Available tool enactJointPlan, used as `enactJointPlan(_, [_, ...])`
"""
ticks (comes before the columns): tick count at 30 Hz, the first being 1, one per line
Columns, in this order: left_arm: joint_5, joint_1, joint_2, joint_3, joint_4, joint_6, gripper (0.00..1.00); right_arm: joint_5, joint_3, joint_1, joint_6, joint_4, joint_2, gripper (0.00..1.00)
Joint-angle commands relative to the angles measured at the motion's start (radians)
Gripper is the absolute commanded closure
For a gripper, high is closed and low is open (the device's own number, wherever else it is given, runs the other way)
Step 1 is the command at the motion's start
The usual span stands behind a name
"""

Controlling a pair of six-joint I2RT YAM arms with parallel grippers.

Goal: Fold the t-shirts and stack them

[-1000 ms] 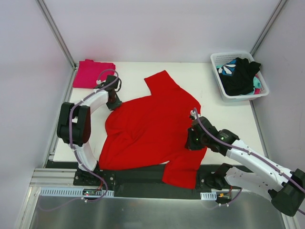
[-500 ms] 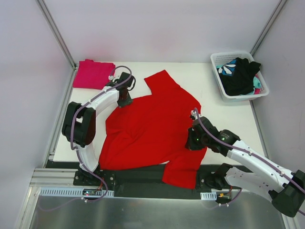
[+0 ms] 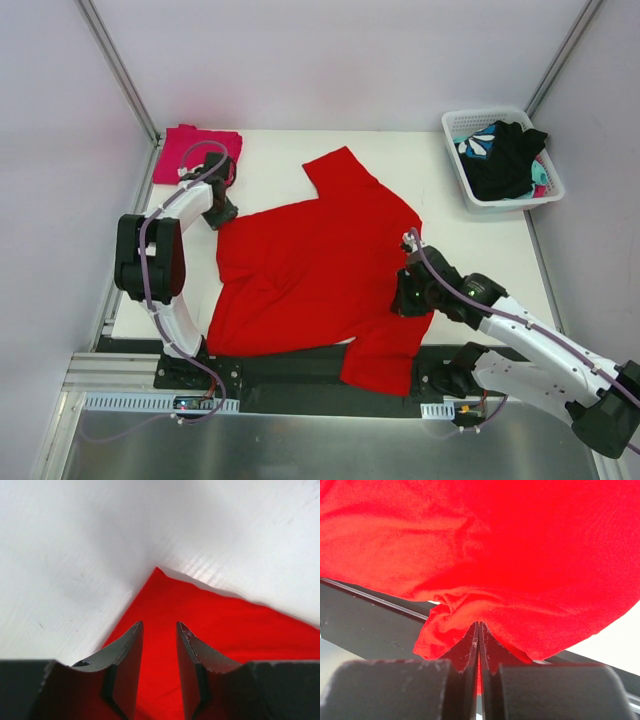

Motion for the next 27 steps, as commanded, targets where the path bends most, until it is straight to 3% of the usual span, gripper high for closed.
enactJointPlan(1, [0.096, 0.04, -0.061, -0.021, 0.035, 0.034, 0.67, -0.002, 0.007, 0.002, 0.007, -0.005, 0.012, 0.99])
enactJointPlan(15, [0.13, 0.11, -0.055, -0.148, 0.103, 0.004, 0.66, -0.002, -0.004, 0.0, 0.005, -0.006, 0.026, 0.99])
enactJointPlan(18, [0.102, 0.111, -0.09, -0.165, 0.101, 0.021, 0.66, 0.004, -0.028, 0.0, -0.005, 0.021, 0.037, 0.99])
enactJointPlan(20, [0.102, 0.111, -0.11, -0.168, 0.098, 0.032, 0.65, 0.034, -0.044, -0.003, -0.028, 0.125, 0.059, 0.99])
enactJointPlan(24, [0.122, 0.108, -0.142, -0.174, 0.089, 0.035, 0.65, 0.077, 0.06, -0.086, -0.16, 0.339, 0.28, 0.99])
enactJointPlan(27, [0.125, 0.108, -0.179, -0.174, 0.083, 0.053, 0.64, 0.068, 0.263, -0.129, -0.226, 0.44, 0.528, 0.99])
